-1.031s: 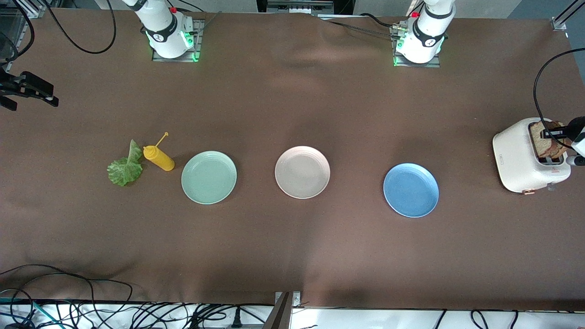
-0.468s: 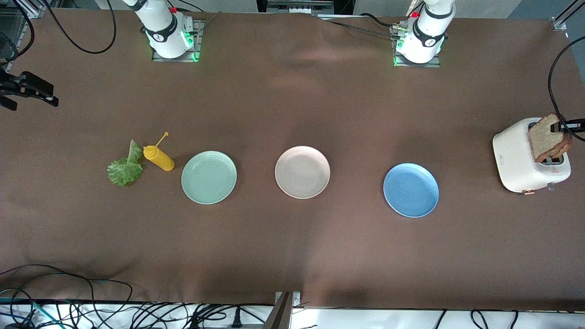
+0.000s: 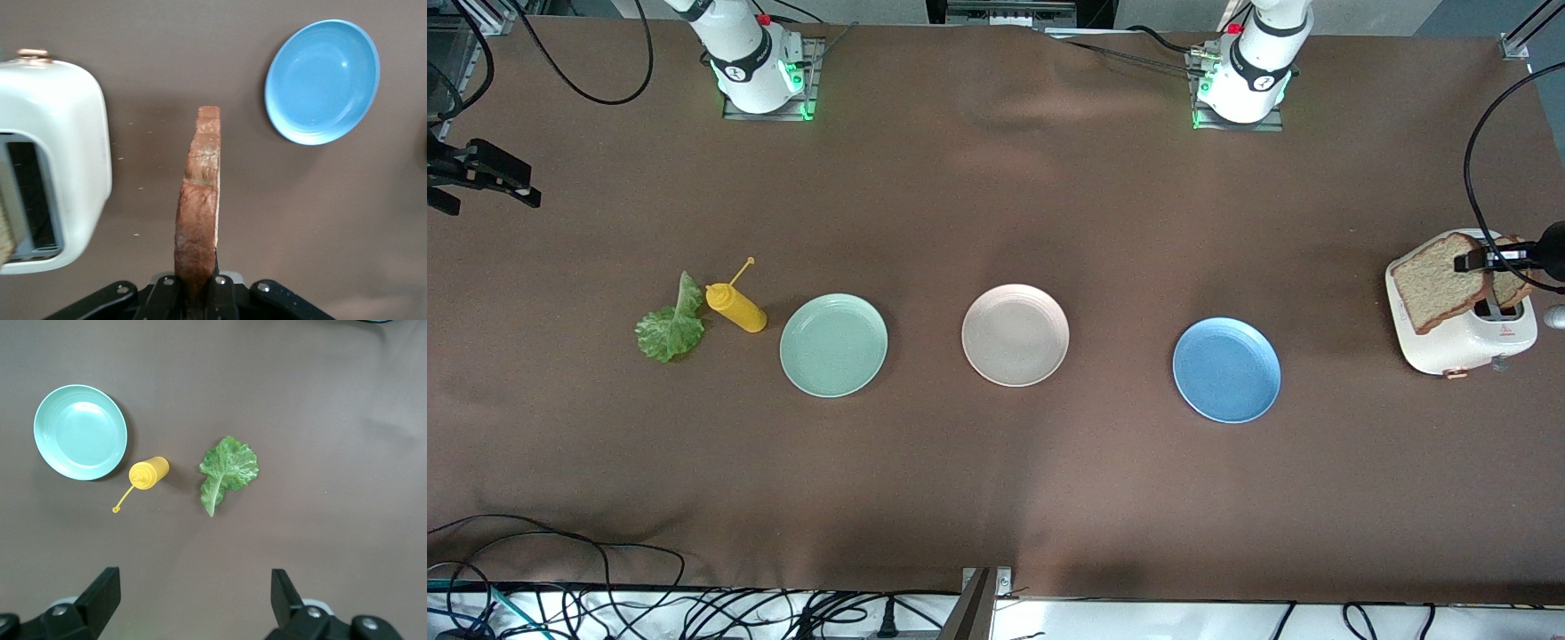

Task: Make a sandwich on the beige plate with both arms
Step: 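Carry the bread slice with the left gripper onto the beige plate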

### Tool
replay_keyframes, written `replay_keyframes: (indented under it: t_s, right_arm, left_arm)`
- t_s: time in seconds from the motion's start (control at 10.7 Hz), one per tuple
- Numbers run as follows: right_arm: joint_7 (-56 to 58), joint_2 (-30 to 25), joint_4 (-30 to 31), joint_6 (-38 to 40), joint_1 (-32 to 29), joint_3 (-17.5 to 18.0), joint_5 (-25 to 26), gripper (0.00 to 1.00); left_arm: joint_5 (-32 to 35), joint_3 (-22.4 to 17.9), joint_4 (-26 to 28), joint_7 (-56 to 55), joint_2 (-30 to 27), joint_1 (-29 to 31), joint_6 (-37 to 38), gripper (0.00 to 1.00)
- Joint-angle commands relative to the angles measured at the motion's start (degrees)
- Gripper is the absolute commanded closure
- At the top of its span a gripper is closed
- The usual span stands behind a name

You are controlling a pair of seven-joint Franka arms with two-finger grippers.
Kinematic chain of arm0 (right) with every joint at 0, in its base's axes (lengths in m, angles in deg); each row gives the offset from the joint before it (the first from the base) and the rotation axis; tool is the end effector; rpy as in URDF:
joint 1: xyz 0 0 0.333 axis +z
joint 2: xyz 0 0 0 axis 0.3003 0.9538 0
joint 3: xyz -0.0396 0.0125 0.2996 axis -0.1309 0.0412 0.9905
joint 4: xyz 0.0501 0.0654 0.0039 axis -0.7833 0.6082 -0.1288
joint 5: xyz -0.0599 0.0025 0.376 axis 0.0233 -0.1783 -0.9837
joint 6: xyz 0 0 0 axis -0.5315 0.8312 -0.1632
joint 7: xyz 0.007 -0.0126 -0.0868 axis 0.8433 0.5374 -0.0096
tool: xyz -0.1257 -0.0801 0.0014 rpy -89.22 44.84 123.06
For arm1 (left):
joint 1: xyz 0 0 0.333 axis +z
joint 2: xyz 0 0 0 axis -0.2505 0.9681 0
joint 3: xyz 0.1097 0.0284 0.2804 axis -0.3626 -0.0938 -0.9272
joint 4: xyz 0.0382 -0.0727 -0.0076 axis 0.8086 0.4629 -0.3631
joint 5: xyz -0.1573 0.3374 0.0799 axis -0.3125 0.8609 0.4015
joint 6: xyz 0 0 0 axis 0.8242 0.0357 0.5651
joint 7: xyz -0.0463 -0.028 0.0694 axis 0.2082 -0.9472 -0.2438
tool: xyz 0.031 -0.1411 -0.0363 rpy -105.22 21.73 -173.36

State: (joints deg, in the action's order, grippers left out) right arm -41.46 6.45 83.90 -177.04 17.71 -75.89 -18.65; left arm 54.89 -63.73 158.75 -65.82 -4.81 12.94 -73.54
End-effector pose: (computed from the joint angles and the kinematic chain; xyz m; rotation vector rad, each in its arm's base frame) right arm 0.5306 -0.0568 0.5523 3.1281 0.1991 -0.0465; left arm 0.5603 0.1464 0.4110 2.8554 0.1233 -0.4314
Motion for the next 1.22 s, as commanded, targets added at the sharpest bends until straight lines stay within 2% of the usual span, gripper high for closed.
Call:
replay_keyframes:
  t_s: [0.0, 0.37, 0.56, 1.03, 1.12]
  right_arm:
    - [-0.43, 0.38, -1.27, 0.77, 0.11, -0.08, -0.81, 0.00]
    - [-0.43, 0.38, -1.27, 0.68, 0.11, -0.08, -0.81, 0.00]
    - [-0.43, 0.38, -1.27, 0.68, 0.11, -0.08, -0.81, 0.00]
    - [-0.43, 0.38, -1.27, 0.68, 0.11, -0.08, -0.72, 0.00]
    - [-0.43, 0.38, -1.27, 0.68, 0.11, -0.08, -0.72, 0.00]
  left_arm:
    - [-7.99, -0.19, -0.63, -4.90, 0.91, -3.09, 0.49, 1.00]
    - [-18.29, -0.19, -0.28, -7.65, 5.13, -8.28, -3.55, 1.00]
    - [-19.71, -0.19, -0.19, -9.83, 6.62, -11.35, -6.45, 1.00]
    - [-28.22, -0.19, -0.02, -24.15, 8.74, -24.26, -16.73, 1.00]
    - [-28.24, -0.28, -0.37, -24.61, 9.78, -26.90, -18.31, 1.00]
